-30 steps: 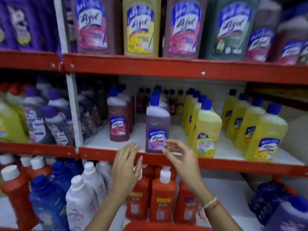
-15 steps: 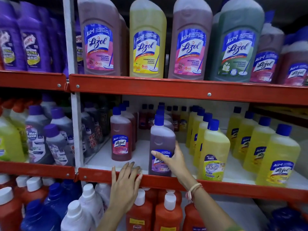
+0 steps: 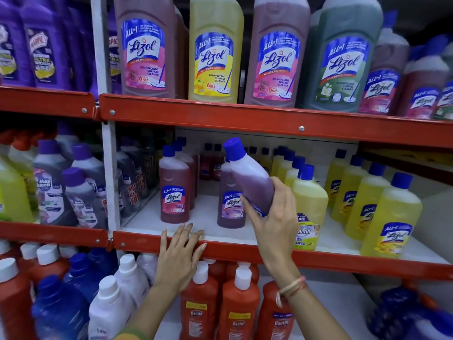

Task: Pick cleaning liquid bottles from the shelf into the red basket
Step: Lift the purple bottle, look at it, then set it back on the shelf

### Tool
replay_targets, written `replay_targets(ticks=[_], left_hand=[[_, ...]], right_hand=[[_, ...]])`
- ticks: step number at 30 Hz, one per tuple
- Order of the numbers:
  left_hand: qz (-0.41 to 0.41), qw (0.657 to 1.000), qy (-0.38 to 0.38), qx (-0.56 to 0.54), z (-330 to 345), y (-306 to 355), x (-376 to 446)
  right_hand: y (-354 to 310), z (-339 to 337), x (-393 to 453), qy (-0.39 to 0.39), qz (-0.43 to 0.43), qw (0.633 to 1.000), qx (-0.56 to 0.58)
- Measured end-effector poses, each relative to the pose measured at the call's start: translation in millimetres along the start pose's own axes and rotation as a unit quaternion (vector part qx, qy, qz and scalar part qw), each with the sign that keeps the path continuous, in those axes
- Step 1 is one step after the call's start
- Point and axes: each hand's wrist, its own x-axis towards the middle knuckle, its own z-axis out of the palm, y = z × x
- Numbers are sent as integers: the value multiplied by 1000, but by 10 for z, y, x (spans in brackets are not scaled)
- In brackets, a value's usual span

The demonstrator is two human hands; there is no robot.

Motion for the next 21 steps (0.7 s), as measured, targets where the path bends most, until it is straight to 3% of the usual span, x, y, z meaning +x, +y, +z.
replay_targets(ticks=[2,5,7,9,14,16,18,21], left_hand=[[0,1000,-5,1,-13,-3,-14],[5,1000,-8,11,-33,-11,-41],[4,1000,-8,14,-43,-10,-52],[5,1000,-7,14,-59,-5,-59],[11,1000,-14,11,-59,-29,-47],[13,1000,-16,12,-43,-40,-35],[12,1000,-20,10,-35,-45,-29],[17,1000,-23,12,-44,-36,-36]], right_hand=[[-23,-140,7,-4,9,1000,21],[-3,-316,54,-59,94,976,188],[11,-406,96,-115,175,916,342],[25,-455,107,-155,249,831,472],[73,-403,33,-256,307,672,624],[65,-402,1,-274,315,624,660],[65,-397,-24,-283,310,606,676],[78,-381,-11,-287,316,620,659]])
